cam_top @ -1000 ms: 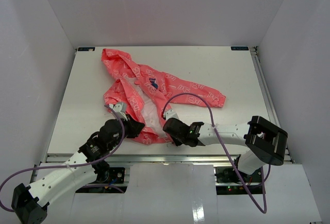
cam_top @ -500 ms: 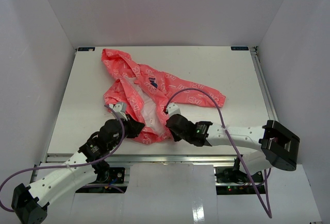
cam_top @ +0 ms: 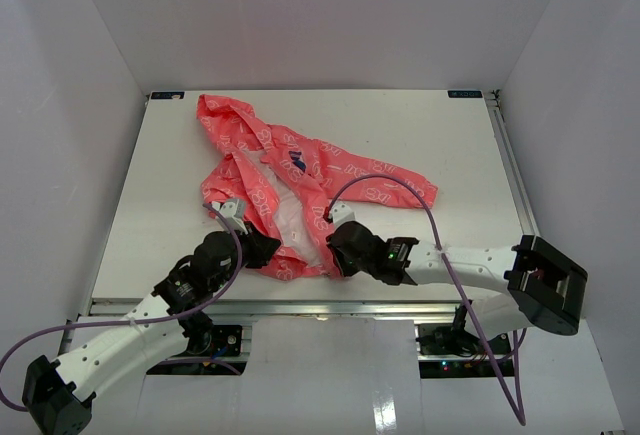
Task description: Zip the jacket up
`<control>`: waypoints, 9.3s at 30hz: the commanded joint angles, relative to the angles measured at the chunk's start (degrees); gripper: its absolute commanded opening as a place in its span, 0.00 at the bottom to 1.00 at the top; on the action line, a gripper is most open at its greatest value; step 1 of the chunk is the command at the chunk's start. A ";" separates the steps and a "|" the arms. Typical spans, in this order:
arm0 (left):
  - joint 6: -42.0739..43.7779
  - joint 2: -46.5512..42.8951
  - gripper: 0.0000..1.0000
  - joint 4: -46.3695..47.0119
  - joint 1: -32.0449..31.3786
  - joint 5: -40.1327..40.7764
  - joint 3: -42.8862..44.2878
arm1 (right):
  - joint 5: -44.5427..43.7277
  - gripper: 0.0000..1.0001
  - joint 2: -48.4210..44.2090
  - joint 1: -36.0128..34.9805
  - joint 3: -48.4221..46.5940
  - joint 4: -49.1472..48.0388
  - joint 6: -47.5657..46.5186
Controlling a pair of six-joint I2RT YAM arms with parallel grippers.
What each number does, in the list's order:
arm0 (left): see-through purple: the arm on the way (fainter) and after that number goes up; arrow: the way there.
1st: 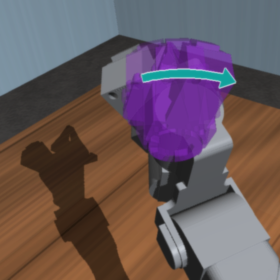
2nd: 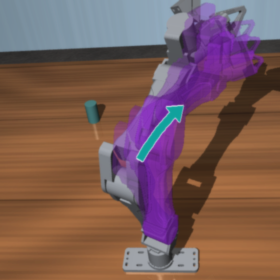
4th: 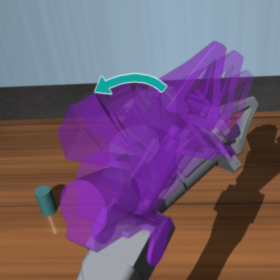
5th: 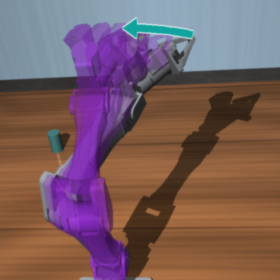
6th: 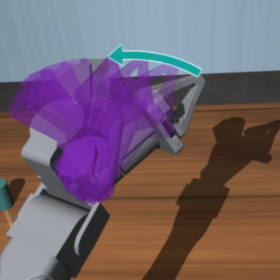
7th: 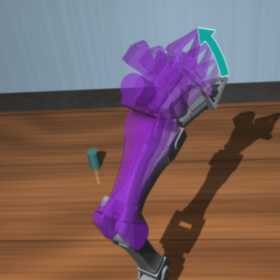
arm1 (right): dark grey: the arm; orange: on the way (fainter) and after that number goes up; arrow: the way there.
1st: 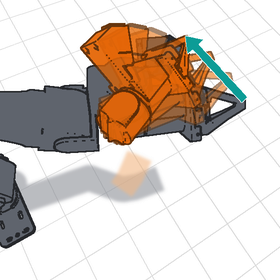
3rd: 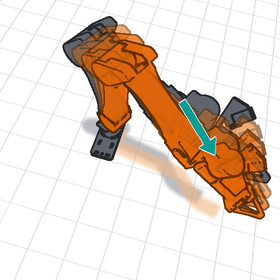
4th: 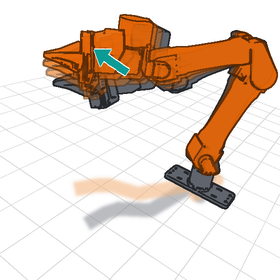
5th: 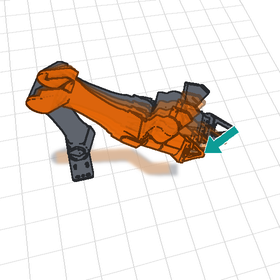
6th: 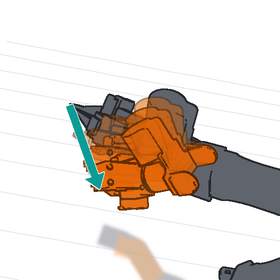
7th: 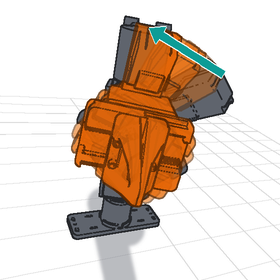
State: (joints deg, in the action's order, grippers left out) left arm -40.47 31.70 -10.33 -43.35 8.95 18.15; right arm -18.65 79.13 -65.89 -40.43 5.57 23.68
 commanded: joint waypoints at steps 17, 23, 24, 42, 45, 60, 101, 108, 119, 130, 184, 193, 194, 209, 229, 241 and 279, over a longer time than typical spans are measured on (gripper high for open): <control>0.48 -0.23 0.00 -0.22 -0.06 0.80 -0.39 | -0.26 0.39 6.70 -0.29 -8.24 7.24 -4.43; 0.39 -0.67 0.00 -0.47 -0.06 0.71 -0.49 | 0.79 0.41 8.37 -0.30 -7.77 7.65 -3.42; 0.39 -0.75 0.00 -0.41 -0.06 0.71 -0.49 | 0.59 0.41 8.69 -0.37 -7.67 7.91 -3.16; 0.30 -0.41 0.00 -0.57 -0.06 1.07 -0.41 | 2.46 0.41 13.57 -0.81 -6.32 8.45 -1.11; 0.30 -0.71 0.00 -0.48 -0.06 0.98 -0.44 | 2.84 0.40 14.78 -0.73 -6.37 8.66 -0.92; 0.13 -0.53 0.00 -0.42 -0.04 1.07 -0.57 | 0.10 0.11 8.83 -0.76 -7.03 8.31 -0.59; 0.23 -4.10 0.00 12.15 -0.06 -4.72 -4.60 | 8.30 0.08 -7.63 0.59 10.99 -38.79 -2.71; -0.53 -5.75 0.00 9.06 -0.06 -3.46 -4.51 | 0.54 0.21 -3.54 0.57 5.75 -17.56 0.94; -1.03 -3.60 0.00 5.98 -0.02 -0.82 -3.70 | -9.76 0.37 -2.26 -0.12 -0.96 -1.05 -0.20; -2.07 0.46 0.00 6.40 0.02 1.57 -3.42 | -0.97 0.51 9.88 -0.65 -5.65 -4.34 -2.56; 0.49 42.03 0.00 38.19 18.13 -4.48 3.64 | 0.41 0.12 19.32 8.67 -23.47 -5.66 -17.25; 0.67 41.86 0.00 38.01 18.18 -4.72 3.66 | -1.65 0.08 19.88 8.67 -23.36 -3.49 -16.52; 0.72 42.10 0.00 38.01 18.33 -4.67 3.71 | -1.17 0.08 19.54 8.67 -23.07 -2.87 -16.18; 0.68 46.29 0.00 40.04 19.27 -6.70 4.70 | 11.13 0.17 16.90 9.46 -10.42 -3.46 -9.25; 1.55 47.42 0.00 40.36 19.27 -6.20 4.89 | 6.82 0.40 10.03 7.75 -18.47 16.29 -12.38; 1.62 46.81 0.00 39.95 19.27 -7.00 4.79 | 6.42 0.44 15.84 5.59 -22.15 20.68 -13.24; 1.45 46.45 0.00 39.60 19.27 -7.07 4.93 | 6.41 0.09 18.31 7.35 -21.27 18.19 -12.02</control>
State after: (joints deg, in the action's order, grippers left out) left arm -39.42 79.40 28.75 -24.43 2.26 21.61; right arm -10.74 99.85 -58.84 -61.08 24.08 11.20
